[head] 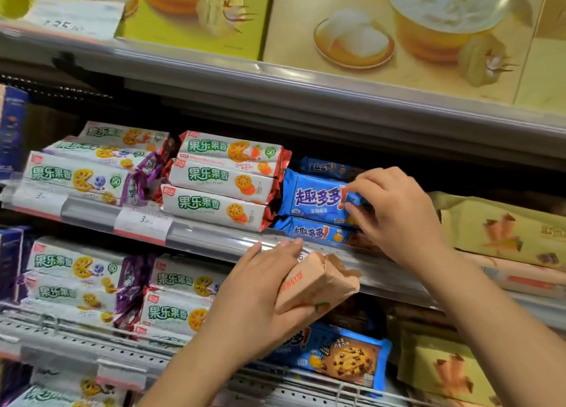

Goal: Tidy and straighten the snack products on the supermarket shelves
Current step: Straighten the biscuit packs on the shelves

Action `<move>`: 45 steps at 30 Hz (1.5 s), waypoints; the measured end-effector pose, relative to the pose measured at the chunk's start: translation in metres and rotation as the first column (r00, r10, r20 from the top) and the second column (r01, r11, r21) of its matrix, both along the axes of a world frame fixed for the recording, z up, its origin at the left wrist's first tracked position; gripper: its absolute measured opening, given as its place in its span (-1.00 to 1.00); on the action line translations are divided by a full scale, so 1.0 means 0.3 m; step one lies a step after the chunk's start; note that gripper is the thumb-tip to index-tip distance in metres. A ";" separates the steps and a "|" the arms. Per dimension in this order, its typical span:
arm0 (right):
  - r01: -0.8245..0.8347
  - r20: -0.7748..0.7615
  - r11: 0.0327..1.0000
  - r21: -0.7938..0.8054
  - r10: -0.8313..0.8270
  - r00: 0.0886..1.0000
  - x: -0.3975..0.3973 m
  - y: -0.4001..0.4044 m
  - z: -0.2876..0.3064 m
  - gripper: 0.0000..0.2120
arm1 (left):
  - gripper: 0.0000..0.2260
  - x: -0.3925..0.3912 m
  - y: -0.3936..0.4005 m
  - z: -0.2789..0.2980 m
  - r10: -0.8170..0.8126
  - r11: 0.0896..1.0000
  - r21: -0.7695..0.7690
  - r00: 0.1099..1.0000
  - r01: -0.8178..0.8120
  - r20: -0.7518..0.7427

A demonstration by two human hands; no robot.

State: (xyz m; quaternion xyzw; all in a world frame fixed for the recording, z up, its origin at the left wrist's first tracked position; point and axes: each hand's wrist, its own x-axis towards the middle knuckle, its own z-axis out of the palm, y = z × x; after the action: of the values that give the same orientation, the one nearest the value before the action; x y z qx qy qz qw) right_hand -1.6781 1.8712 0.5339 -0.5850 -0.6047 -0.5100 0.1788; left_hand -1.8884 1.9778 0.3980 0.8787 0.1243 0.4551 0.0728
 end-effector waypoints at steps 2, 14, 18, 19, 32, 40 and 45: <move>-0.010 -0.094 0.999 -0.036 0.007 0.996 0.023 -0.003 -0.025 -0.75 | -0.29 0.003 0.001 0.000 0.007 1.000 -0.004 1.000 -0.006 0.021; -0.006 -0.155 0.979 -0.204 -0.027 0.988 0.025 -0.032 -0.019 -0.51 | -0.22 -0.002 -0.009 0.024 0.013 0.997 -0.076 1.000 -0.015 -0.023; -0.195 -0.227 0.979 -0.050 0.179 0.957 -0.013 -0.120 -0.114 -0.65 | -0.22 -0.010 -0.021 0.038 0.032 0.997 -0.074 0.997 -0.037 -0.063; -0.263 -0.266 0.964 -0.030 0.246 0.932 -0.034 -0.150 -0.149 -0.69 | -0.23 -0.011 -0.023 0.041 0.041 0.996 -0.073 0.997 -0.046 -0.072; -0.283 -0.601 0.959 -0.027 0.211 0.771 -0.058 -0.576 -0.598 -0.63 | -0.47 0.119 -0.328 -0.115 -0.007 0.985 0.160 0.955 0.057 -0.295; -0.014 -0.896 0.990 0.140 0.133 0.424 0.079 -0.955 -0.816 -0.89 | -0.49 0.347 -0.584 -0.287 -0.082 0.996 0.013 0.939 0.092 -0.333; 0.068 -0.949 0.981 0.184 0.159 0.271 0.148 -1.146 -0.929 -0.87 | -0.23 0.403 -0.759 -0.400 -0.041 0.907 -0.416 0.969 -0.067 -0.244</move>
State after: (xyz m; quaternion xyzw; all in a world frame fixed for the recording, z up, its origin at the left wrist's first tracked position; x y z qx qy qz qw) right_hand -1.6338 1.5274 0.2553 -0.7365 -0.3396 -0.1028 0.5759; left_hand -1.7673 1.7500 0.2780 0.8911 0.2336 0.3048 0.2416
